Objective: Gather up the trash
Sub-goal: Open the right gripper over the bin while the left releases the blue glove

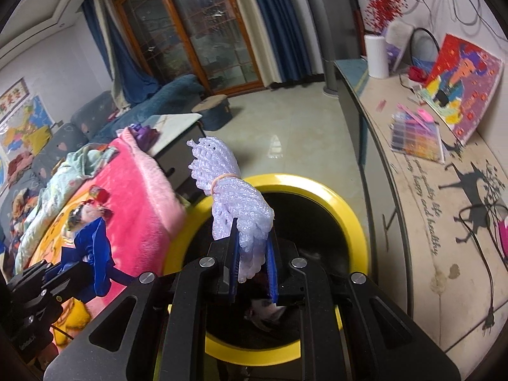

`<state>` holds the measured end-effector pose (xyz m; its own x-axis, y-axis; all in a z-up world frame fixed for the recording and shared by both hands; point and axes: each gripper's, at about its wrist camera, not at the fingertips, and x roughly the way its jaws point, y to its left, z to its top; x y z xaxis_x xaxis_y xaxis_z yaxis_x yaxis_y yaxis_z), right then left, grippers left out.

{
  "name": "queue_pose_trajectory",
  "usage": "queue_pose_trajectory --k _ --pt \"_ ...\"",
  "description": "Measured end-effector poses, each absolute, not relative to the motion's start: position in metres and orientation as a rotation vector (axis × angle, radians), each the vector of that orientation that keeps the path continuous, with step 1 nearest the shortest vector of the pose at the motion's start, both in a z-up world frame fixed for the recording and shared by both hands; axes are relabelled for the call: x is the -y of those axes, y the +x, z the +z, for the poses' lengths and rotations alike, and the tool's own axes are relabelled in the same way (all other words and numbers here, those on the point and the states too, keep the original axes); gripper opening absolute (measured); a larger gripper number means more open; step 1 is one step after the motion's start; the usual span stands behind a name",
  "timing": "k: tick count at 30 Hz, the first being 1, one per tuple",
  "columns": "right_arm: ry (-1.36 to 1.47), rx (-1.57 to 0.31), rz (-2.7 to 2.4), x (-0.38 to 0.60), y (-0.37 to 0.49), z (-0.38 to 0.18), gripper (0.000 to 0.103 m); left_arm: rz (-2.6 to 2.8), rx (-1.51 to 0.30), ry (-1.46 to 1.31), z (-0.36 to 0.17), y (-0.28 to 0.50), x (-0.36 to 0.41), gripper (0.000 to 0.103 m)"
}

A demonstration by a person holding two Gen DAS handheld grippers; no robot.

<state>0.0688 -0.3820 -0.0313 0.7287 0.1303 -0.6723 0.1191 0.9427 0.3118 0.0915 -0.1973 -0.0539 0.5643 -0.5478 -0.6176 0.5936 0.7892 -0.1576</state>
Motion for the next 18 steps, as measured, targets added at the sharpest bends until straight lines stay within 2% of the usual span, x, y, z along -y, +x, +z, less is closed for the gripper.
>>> queue_pose_trajectory --k 13,15,18 --pt "0.449 -0.833 -0.052 0.404 0.074 -0.059 0.017 -0.678 -0.769 0.086 -0.078 0.112 0.218 0.016" --pt "0.470 -0.841 -0.058 0.406 0.074 -0.062 0.024 -0.676 -0.774 0.077 -0.080 0.115 0.218 0.017" --pt "0.487 -0.845 -0.064 0.408 0.074 -0.064 0.035 -0.673 -0.782 0.063 -0.082 0.119 0.217 0.030"
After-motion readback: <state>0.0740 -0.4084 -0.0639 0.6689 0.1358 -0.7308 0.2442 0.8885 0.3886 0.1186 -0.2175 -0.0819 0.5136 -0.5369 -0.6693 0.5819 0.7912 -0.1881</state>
